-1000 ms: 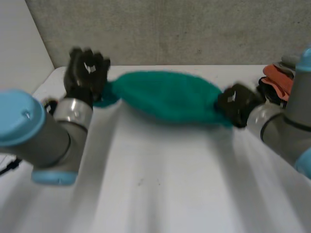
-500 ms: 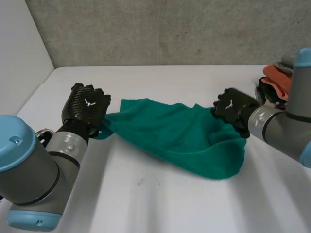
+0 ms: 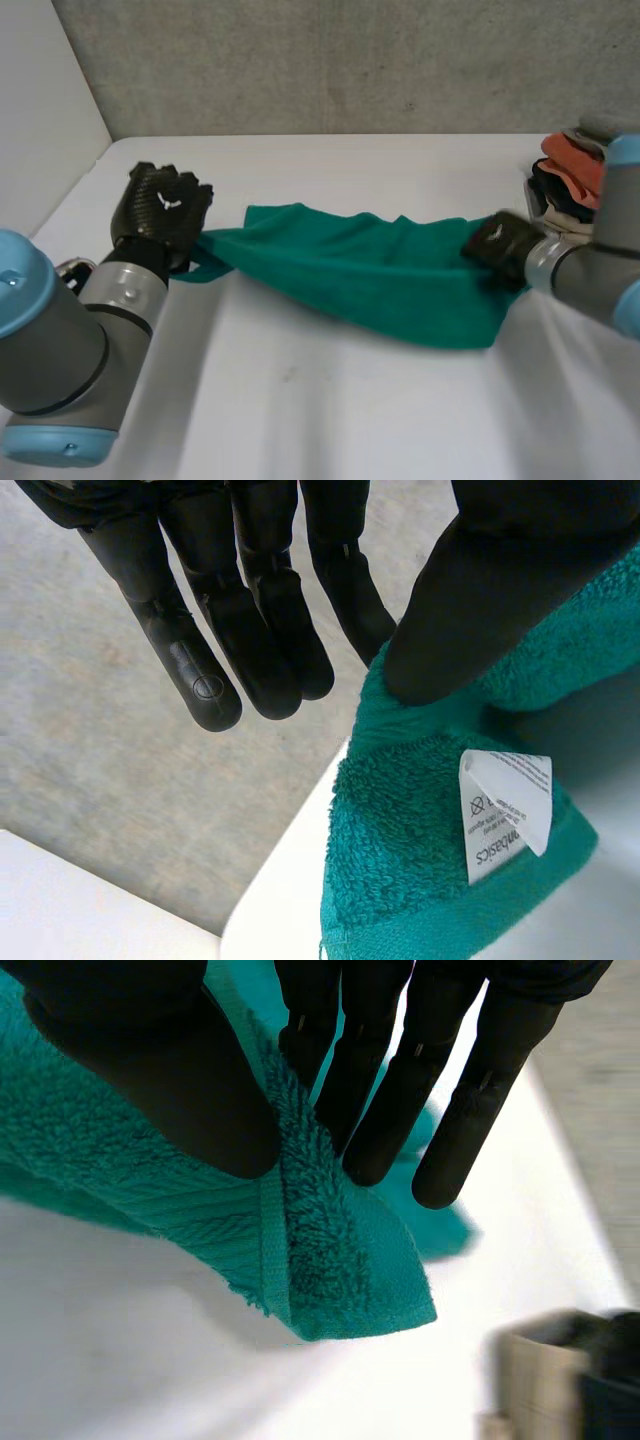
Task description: Fold the laundry.
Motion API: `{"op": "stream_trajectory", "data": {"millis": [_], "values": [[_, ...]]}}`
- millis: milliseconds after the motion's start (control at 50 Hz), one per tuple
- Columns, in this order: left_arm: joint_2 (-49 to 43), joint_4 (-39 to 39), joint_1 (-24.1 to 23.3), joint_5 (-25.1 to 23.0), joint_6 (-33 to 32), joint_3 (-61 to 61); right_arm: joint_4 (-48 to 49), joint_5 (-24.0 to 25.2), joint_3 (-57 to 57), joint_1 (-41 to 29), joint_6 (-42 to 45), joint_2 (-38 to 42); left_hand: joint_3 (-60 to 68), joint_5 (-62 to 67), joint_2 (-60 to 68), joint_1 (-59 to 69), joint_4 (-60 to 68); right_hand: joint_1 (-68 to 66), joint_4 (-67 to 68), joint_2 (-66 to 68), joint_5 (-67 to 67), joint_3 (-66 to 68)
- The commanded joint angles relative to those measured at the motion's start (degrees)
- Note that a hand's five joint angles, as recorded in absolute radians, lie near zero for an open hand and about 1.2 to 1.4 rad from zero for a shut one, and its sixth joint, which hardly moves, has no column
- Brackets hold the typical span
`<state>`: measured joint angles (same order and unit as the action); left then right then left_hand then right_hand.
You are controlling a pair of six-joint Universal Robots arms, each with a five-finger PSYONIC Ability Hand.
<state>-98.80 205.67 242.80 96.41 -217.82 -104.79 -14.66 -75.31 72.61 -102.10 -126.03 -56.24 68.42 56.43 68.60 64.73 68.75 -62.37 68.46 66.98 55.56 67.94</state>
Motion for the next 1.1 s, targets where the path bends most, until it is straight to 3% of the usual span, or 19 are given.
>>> {"op": "stream_trajectory", "data": {"millis": [20,160,280,400,500,580,640,680,740,800,940,1100], "values": [[7.99,-1.06,0.66,0.0,0.03,0.55,-0.98,-0.45,2.1,2.25,-5.89,-15.02,11.58,13.57,11.4,15.27,11.25,-17.63,11.54,13.02,14.44,12.06],[16.35,-5.35,1.36,-0.17,-0.15,0.47,-16.88,-0.89,2.89,6.64,-2.03,-25.93,11.58,13.57,11.4,15.27,11.25,-17.63,11.54,13.02,14.44,12.06],[15.75,-13.26,1.54,-1.22,-0.06,-0.76,-24.8,-0.89,7.19,8.94,3.5,-26.47,11.58,13.57,11.4,15.27,11.25,-17.63,11.54,13.02,14.44,12.06],[2.14,-13.46,2.42,-2.54,-0.85,1.07,-20.16,-1.77,6.41,7.45,0.53,-18.66,11.58,13.57,11.4,15.27,11.25,-17.63,11.54,13.02,14.44,12.06],[-11.47,-9.51,2.59,-2.11,-1.64,15.27,-11.56,-7.64,-4.63,2.09,-4.74,-10.23,11.58,13.57,11.4,15.27,11.25,-17.63,11.54,13.02,14.44,12.06],[-16.77,-4.94,2.68,-2.28,-5.24,29.09,-4.44,-12.75,-16.77,-0.46,-6.59,-5.56,11.58,13.57,11.4,15.27,11.25,-17.63,11.54,13.02,14.44,12.06],[-17.39,3.83,3.12,-2.37,-8.05,37.98,8.47,-14.6,-23.47,-2.22,-10.19,-4.84,11.58,13.57,11.4,15.27,11.25,-17.63,11.54,13.02,14.44,12.06],[-17.22,11.98,3.82,-1.67,-8.5,41.84,21.6,-14.86,-22.61,-2.58,-13.08,-6.59,11.58,13.57,11.4,15.27,11.25,-17.63,11.54,13.02,14.44,12.06],[-16.87,18.34,4.0,-1.14,-8.67,43.18,31.16,-15.39,-19.97,-2.58,-14.68,-9.67,11.58,13.57,11.4,15.27,11.25,-17.63,11.54,13.02,14.44,12.06],[-16.16,19.07,3.82,0.26,-8.67,42.31,30.92,-15.22,-17.42,-2.75,-14.51,-11.35,11.58,13.57,11.4,15.27,11.25,-17.63,11.54,13.02,14.44,12.06],[-15.11,12.21,4.0,0.88,-6.66,29.57,18.45,-14.08,-11.53,-2.93,-14.6,-11.0,11.58,13.57,11.4,15.27,11.25,-17.63,11.54,13.02,14.44,12.06],[-16.86,11.68,4.09,0.79,-3.66,15.16,12.38,-11.79,-3.62,-2.75,-16.17,-4.94,11.58,13.57,11.4,15.27,11.25,-17.63,11.54,13.02,14.44,12.06]]}}
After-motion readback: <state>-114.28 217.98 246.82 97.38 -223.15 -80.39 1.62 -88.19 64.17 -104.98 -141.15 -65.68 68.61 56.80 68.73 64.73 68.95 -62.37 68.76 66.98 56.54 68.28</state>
